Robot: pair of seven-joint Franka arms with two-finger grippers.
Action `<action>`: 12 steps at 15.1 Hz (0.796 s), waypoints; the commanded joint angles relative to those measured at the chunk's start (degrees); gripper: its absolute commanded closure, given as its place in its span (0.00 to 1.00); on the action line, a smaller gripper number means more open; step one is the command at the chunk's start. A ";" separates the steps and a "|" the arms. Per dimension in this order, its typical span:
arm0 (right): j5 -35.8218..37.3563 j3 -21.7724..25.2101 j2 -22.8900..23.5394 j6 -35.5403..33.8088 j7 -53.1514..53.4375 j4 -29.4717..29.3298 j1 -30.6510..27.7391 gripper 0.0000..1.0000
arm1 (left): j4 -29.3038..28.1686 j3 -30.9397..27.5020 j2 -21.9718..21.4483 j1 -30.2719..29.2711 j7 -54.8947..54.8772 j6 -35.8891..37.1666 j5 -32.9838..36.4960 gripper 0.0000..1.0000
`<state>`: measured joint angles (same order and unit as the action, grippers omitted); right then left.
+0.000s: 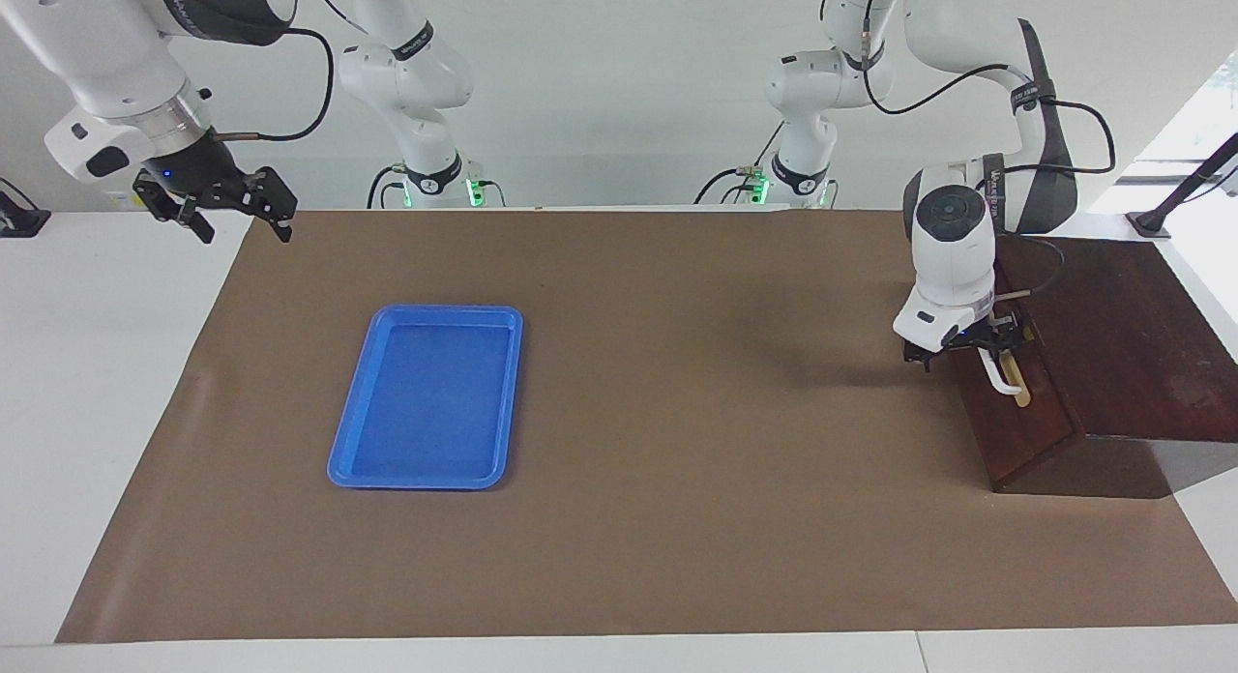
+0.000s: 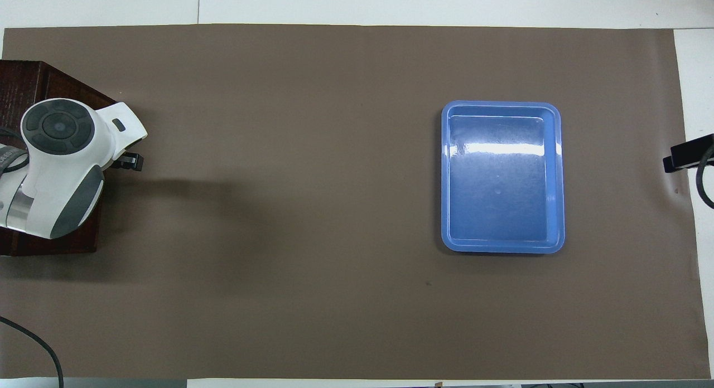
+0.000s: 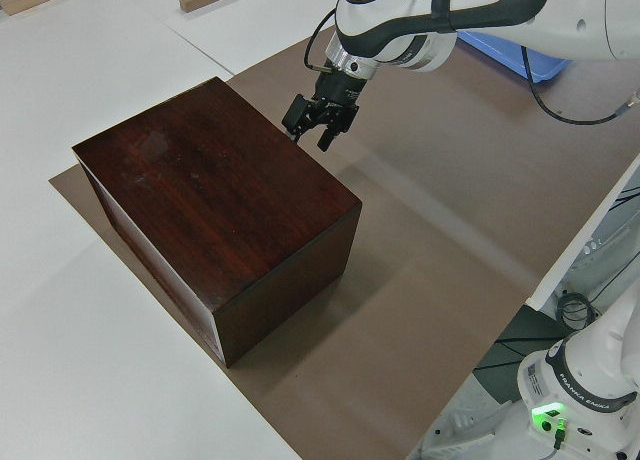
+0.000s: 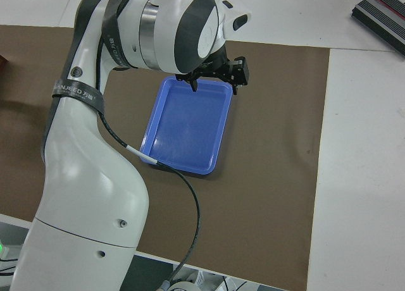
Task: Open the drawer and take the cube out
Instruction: 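Pull the white drawer handle outward with the left gripper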
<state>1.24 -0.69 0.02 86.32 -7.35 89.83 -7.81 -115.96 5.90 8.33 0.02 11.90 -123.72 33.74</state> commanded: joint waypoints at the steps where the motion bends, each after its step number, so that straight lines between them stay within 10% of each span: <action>1: -1.15 -0.45 -0.02 -0.62 -2.32 -0.44 -1.24 0.00 | -0.41 -0.28 -0.25 2.26 1.81 0.32 1.15 0.00; 12: -1.24 -0.45 -0.11 -0.19 -4.43 -0.53 -2.03 0.00 | 0.03 -0.10 -0.33 7.80 4.18 3.22 -1.22 0.00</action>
<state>1.24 -0.68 0.02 86.32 -9.72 89.78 -8.74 -115.89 6.08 8.29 6.36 15.36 -121.47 33.66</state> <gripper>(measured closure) 0.000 0.000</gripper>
